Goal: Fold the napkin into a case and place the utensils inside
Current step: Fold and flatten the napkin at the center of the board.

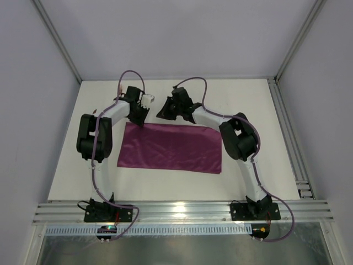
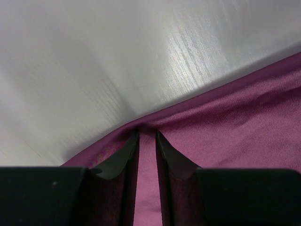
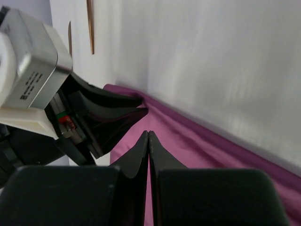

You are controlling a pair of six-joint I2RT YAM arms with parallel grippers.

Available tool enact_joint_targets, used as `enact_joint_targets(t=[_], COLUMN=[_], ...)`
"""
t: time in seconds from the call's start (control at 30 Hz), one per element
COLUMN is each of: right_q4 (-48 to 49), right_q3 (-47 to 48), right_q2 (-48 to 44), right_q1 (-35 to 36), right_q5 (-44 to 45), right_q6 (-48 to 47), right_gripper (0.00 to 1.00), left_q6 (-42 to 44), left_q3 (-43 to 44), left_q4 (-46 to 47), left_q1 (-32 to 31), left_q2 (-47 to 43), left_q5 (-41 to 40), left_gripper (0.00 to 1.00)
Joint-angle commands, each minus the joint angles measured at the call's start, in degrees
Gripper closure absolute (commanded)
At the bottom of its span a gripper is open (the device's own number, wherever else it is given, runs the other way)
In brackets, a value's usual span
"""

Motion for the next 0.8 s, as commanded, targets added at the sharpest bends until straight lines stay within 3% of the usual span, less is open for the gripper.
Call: enact_joint_targets(t=[0.0,0.6,0.77], right_q4=[5.68,5.06,6.91], right_q3=[-0.69,2.31,-0.68], right_q2=[0.42,10.01,9.31], right_q1=[1.67,2.81,2.64], right_q5=[-4.19,1.16,2.66], right_q6=[4.07,12.77,15.24], right_gripper=[0.96,0.96,0.96], left_q6=[-1.06,-1.50,-3.34], left_q3=[1.21,1.03,1.21], left_q4=[1.42,2.57,4.58], left_q1=[0.38,0.65,4.85], left_q2=[0.46,0.72,-0.15], left_q5=[-0.12,-0.12,0.68], left_gripper=[0.78,0.76,0.74])
